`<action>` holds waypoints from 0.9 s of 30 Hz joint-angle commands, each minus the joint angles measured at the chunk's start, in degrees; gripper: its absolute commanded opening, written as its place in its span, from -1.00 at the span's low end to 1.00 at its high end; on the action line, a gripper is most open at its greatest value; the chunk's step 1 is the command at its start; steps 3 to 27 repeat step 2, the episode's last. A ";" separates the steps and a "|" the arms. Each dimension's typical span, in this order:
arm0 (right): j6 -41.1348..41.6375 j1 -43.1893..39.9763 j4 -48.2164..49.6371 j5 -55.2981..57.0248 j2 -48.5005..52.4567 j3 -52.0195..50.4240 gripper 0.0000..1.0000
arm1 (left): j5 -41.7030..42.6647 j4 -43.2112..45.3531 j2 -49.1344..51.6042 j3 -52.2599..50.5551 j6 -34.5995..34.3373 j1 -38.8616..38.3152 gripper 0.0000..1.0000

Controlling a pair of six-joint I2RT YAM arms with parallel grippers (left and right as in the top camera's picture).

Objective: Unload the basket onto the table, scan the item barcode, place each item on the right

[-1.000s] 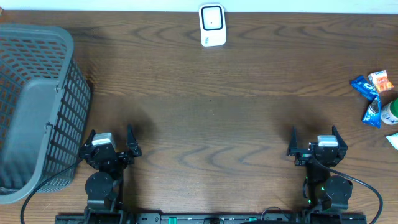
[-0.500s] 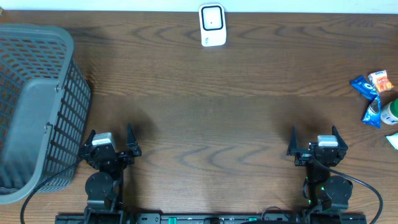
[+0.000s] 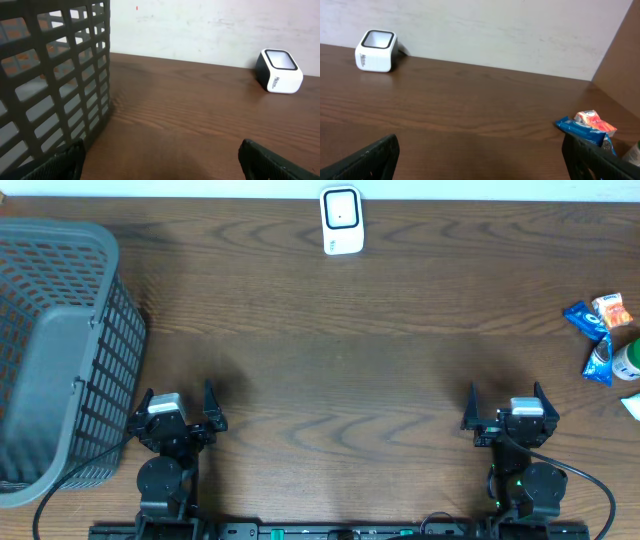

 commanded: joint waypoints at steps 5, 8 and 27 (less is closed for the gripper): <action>0.63 -0.33 -0.26 0.13 -0.39 -0.07 0.98 | -0.90 -1.01 -0.04 -1.66 -0.11 -0.22 0.96; 0.63 -0.33 -0.26 0.13 -0.39 -0.07 0.98 | -0.90 -1.01 -0.04 -1.66 -0.11 -0.22 0.96; 0.63 -0.33 -0.26 0.13 -0.39 -0.07 0.98 | -0.90 -1.01 -0.04 -1.66 -0.11 -0.22 0.96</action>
